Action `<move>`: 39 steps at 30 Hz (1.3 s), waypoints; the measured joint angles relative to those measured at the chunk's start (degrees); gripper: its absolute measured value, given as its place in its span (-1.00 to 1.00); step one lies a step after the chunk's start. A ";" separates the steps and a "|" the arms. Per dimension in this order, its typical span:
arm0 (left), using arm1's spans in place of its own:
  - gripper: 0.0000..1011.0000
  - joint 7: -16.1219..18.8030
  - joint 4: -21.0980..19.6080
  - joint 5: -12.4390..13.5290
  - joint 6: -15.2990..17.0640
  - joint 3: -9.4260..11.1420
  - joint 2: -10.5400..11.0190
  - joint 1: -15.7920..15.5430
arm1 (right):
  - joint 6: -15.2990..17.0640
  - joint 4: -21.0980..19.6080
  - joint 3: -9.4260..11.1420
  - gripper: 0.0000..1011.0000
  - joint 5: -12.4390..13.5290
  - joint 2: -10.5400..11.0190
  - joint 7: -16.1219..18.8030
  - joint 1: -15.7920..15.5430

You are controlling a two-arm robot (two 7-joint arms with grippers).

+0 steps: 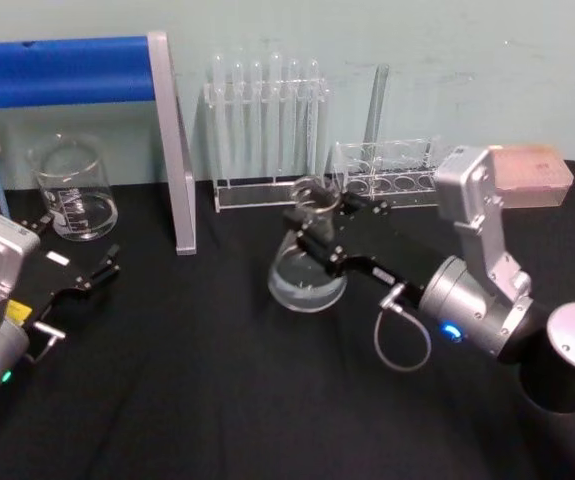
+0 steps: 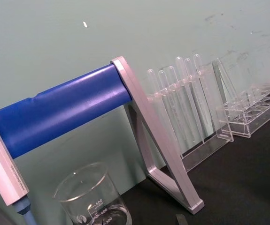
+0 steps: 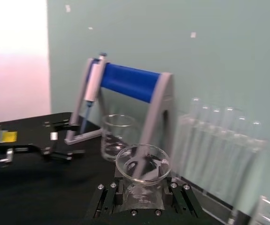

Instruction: Grasp the erlenmeyer flask with one hand, shake it three times, then place it back.

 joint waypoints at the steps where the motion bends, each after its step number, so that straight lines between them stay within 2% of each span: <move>1: 0.98 0.00 0.00 0.00 0.00 0.00 0.00 0.00 | 0.00 0.10 0.30 -0.11 0.04 -0.02 -0.25 0.00; 14: 0.98 0.00 0.00 0.00 0.00 0.00 0.00 0.00 | 0.26 1.51 6.13 -0.11 -0.02 -0.23 -4.56 -1.29; 23: 0.98 0.00 0.00 0.00 0.00 0.00 0.00 0.00 | 0.44 1.79 9.30 -0.11 -0.52 -0.43 -6.27 -2.44; 33: 0.98 0.00 0.00 0.00 0.00 0.00 0.00 0.00 | 0.78 1.80 11.10 -0.11 -1.63 -0.88 -7.00 -2.95; 39: 0.98 0.00 0.00 0.00 0.00 0.00 0.00 0.00 | 1.03 1.76 10.67 -0.11 -2.00 -1.37 -6.22 -2.96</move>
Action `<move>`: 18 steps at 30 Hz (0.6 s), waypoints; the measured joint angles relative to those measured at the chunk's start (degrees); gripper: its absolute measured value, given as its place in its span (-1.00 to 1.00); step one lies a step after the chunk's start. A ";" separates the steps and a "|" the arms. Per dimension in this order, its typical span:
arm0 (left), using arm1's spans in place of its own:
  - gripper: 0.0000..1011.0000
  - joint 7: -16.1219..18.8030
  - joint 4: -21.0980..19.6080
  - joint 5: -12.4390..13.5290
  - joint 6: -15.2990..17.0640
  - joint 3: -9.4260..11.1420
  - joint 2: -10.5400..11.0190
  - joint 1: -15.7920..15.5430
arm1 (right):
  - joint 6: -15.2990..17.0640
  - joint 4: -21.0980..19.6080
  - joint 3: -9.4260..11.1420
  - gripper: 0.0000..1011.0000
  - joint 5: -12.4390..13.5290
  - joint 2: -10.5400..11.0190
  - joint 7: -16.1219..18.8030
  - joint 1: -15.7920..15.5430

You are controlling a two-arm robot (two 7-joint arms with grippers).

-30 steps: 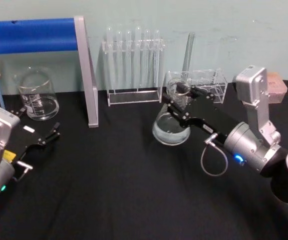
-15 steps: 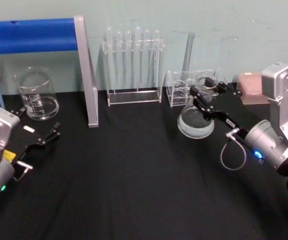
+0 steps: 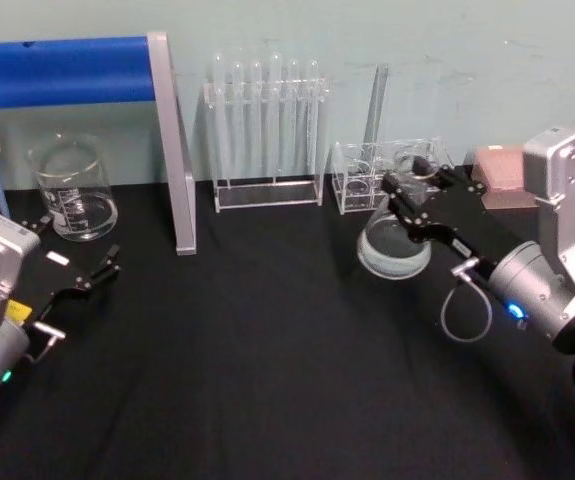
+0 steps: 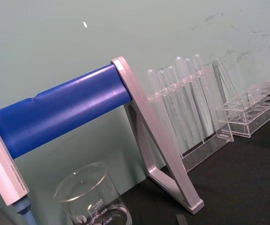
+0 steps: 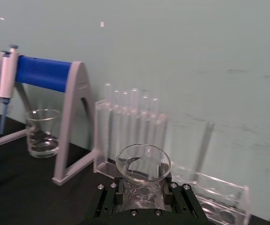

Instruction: Grasp the erlenmeyer flask with one hand, shake it three times, then place it back.

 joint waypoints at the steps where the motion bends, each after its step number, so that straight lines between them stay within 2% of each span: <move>1: 0.98 0.00 0.00 0.00 0.00 0.00 0.00 0.00 | 0.03 -0.05 -0.36 -0.11 -0.05 -0.14 0.39 0.01; 10: 0.98 0.00 0.00 0.00 0.00 0.00 0.00 0.00 | 0.34 -0.76 -4.16 -0.11 -0.25 -0.95 3.69 0.63; 18: 0.98 0.00 0.00 0.00 0.00 0.00 0.00 0.00 | 0.76 -1.49 -8.64 -0.11 0.57 -1.25 7.15 1.23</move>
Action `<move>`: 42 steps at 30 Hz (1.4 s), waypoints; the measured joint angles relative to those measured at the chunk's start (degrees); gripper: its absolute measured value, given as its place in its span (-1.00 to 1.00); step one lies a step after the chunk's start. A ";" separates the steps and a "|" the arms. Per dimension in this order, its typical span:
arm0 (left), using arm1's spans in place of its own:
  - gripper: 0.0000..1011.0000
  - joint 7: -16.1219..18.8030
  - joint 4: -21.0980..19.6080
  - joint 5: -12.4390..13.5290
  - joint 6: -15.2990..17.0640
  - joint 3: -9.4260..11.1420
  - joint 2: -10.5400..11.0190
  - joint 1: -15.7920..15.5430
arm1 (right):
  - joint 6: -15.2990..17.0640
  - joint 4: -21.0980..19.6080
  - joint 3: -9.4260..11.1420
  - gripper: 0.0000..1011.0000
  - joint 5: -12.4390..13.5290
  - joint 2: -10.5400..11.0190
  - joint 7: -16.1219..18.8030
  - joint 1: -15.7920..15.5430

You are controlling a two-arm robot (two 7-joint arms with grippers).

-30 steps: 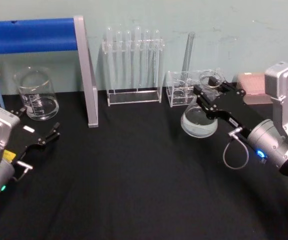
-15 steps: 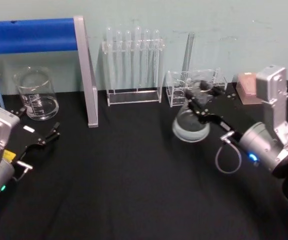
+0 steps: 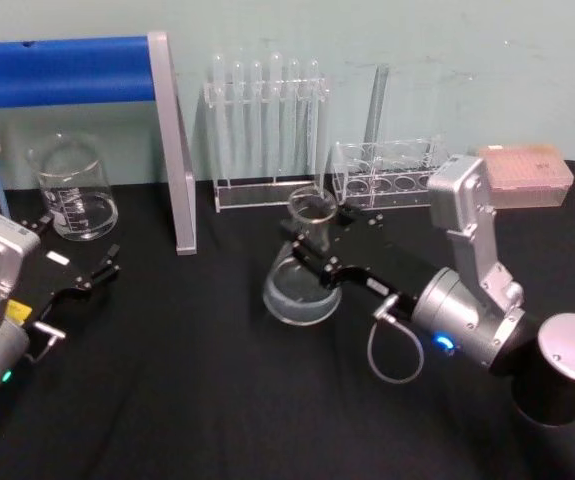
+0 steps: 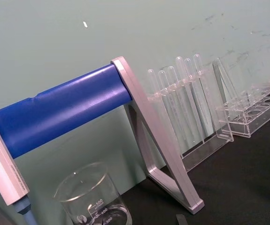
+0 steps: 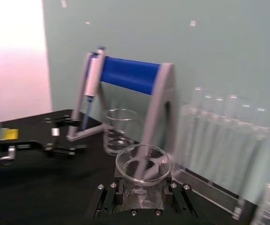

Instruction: Grasp the erlenmeyer flask with one hand, shake it three times, then place it back.

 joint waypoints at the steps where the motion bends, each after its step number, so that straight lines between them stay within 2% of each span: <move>1: 0.98 0.00 0.00 0.00 0.00 0.00 0.00 0.00 | 0.04 -0.16 -0.67 -0.11 0.15 0.00 0.48 0.11; 11: 0.98 0.00 0.00 0.00 0.00 0.00 0.00 0.00 | 0.11 -1.24 -4.38 -0.11 0.69 0.96 2.73 0.72; 18: 0.98 0.00 0.00 0.00 0.00 0.00 0.00 0.00 | 0.10 -1.37 -5.83 -0.11 0.95 1.53 3.34 1.19; 32: 0.98 0.00 0.00 0.00 0.00 0.00 0.00 0.00 | -0.17 -1.04 -5.84 -0.11 1.56 1.88 2.11 1.40; 42: 0.98 0.00 0.00 0.00 0.00 0.00 0.00 0.00 | -0.16 0.75 -5.85 -0.11 1.83 1.46 1.60 1.72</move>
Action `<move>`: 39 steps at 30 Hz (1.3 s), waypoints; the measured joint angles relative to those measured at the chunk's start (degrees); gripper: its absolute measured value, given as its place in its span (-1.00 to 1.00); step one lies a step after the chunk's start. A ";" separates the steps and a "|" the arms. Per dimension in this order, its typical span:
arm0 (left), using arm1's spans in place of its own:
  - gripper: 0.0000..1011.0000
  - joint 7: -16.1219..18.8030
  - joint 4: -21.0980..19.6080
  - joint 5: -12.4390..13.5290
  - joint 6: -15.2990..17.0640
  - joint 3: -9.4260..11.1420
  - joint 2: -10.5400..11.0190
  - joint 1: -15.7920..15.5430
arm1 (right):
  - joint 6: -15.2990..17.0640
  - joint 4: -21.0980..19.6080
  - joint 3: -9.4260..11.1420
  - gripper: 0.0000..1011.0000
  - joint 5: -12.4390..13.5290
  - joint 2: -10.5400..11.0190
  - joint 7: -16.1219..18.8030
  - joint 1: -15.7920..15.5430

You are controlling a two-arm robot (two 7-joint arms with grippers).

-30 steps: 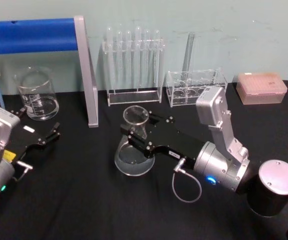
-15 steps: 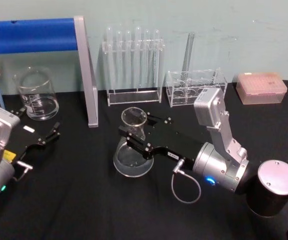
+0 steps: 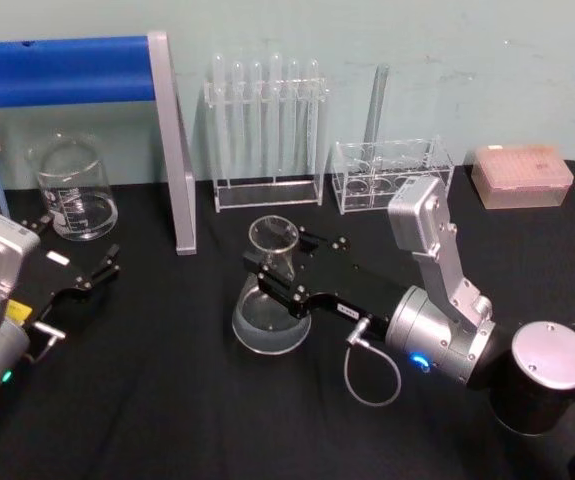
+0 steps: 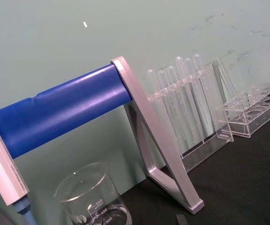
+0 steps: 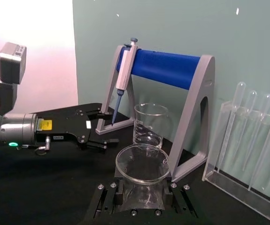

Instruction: Grasp the erlenmeyer flask with one hand, shake it three times, then place it back.

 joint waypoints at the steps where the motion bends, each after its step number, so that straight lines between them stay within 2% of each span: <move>1: 0.98 0.00 0.00 0.00 0.00 0.00 0.00 0.00 | 0.00 0.37 -0.03 -0.11 0.03 -0.11 -0.01 0.05; 17: 0.98 0.00 0.00 0.00 0.00 0.00 0.00 0.00 | 0.04 3.81 -0.49 -0.11 0.42 -1.11 0.16 0.42; 39: 0.98 0.00 0.00 0.00 0.00 0.00 0.00 0.00 | 0.85 5.17 -0.87 -0.11 0.49 -1.38 0.24 0.29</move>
